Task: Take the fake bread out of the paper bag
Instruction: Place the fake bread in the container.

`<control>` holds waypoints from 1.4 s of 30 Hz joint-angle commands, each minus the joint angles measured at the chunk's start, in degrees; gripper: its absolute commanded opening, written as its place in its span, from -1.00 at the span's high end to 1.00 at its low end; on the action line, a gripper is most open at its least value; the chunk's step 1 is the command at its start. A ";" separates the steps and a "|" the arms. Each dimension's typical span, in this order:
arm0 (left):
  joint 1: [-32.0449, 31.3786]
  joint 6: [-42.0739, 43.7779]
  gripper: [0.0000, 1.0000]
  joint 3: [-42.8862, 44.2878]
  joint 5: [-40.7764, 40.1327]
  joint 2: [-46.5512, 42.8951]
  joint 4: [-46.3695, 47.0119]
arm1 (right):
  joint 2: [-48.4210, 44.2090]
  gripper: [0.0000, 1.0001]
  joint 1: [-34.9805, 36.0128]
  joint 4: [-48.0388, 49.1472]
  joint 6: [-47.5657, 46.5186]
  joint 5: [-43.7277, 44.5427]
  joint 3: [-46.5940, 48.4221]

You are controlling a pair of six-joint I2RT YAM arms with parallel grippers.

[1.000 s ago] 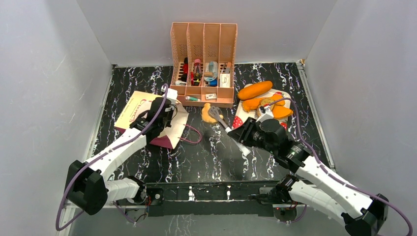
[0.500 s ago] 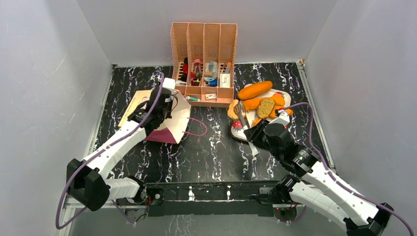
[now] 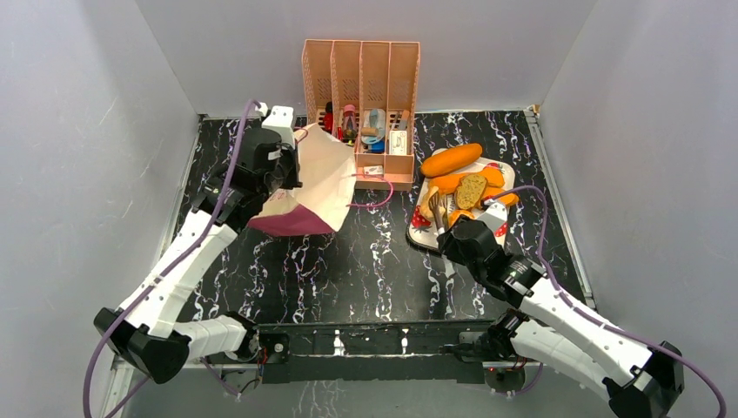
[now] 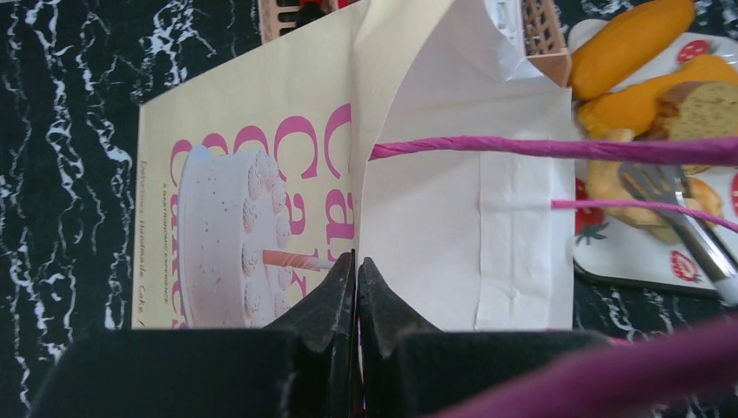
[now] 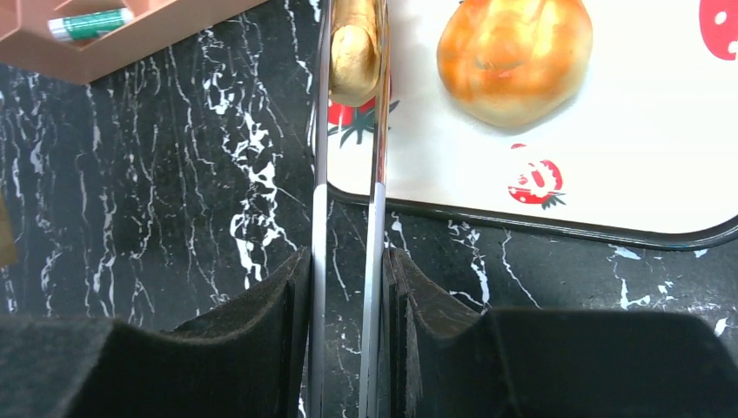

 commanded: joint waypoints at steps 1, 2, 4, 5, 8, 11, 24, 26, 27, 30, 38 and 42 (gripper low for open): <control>0.22 -4.96 1.00 3.96 7.25 -2.48 -2.81 | -0.14 1.00 -1.60 7.08 -0.16 2.03 -1.03; 0.20 -6.04 1.00 3.88 8.40 -2.88 -2.59 | -0.25 1.00 -1.93 7.09 0.00 1.88 -1.47; 0.18 -8.29 1.00 3.14 10.74 -3.49 -1.52 | -0.46 1.00 -2.80 7.39 0.14 1.23 -2.50; 0.18 -9.45 1.00 2.65 11.89 -3.73 -0.72 | -0.61 1.00 -3.21 7.61 0.19 0.57 -3.13; 0.28 -13.12 1.00 0.51 14.41 -4.56 1.70 | -0.59 1.00 -4.68 8.27 0.68 -2.25 -4.96; 0.71 -16.54 1.00 -2.37 14.57 -6.55 4.56 | -0.66 1.00 -5.43 8.75 1.68 -4.22 -6.41; 6.24 -36.29 1.00 -20.94 23.09 -13.00 24.21 | -2.25 0.26 -5.81 6.61 4.28 -4.53 -8.65; 7.23 -38.06 1.00 -22.13 25.37 -12.60 27.65 | -2.55 0.20 -5.82 6.37 4.28 -4.34 -8.57; 7.62 -38.66 1.00 -22.30 26.22 -12.19 28.80 | -2.59 0.19 -5.86 6.28 4.28 -4.33 -8.49; 8.11 -40.24 1.00 -22.67 28.85 -10.76 32.22 | -2.53 0.18 -5.91 6.14 4.19 -4.25 -8.25; 8.94 -43.20 1.00 -24.57 32.46 -8.66 37.22 | -4.60 0.17 -5.93 4.26 3.28 -2.76 -5.93; 9.33 -44.28 1.00 -26.28 33.04 -8.40 38.16 | -4.98 0.16 -5.93 3.06 1.99 -1.52 -3.27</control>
